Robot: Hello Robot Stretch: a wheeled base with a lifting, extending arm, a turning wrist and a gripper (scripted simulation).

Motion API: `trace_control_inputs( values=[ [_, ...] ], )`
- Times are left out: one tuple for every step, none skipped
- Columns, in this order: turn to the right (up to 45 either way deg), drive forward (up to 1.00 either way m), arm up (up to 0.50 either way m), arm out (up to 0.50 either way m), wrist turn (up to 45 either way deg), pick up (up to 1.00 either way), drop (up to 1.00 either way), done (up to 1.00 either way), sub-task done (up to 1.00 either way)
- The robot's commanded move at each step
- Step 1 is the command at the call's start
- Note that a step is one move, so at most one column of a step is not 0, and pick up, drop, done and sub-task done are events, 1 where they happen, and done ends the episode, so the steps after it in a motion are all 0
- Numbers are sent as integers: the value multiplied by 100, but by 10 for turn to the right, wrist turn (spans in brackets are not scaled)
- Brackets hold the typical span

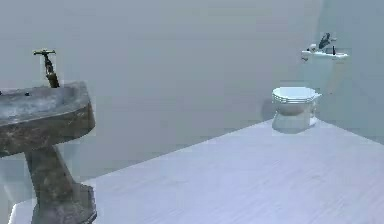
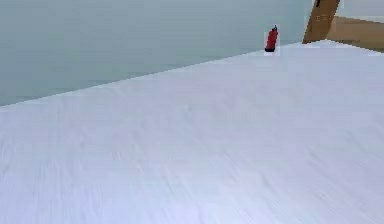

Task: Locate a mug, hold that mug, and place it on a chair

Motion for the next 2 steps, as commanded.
trace_control_inputs(
  values=[
    [450,0,0,0,0,0,0,0,0],
    [450,0,0,0,0,0,0,0,0]
  ],
)
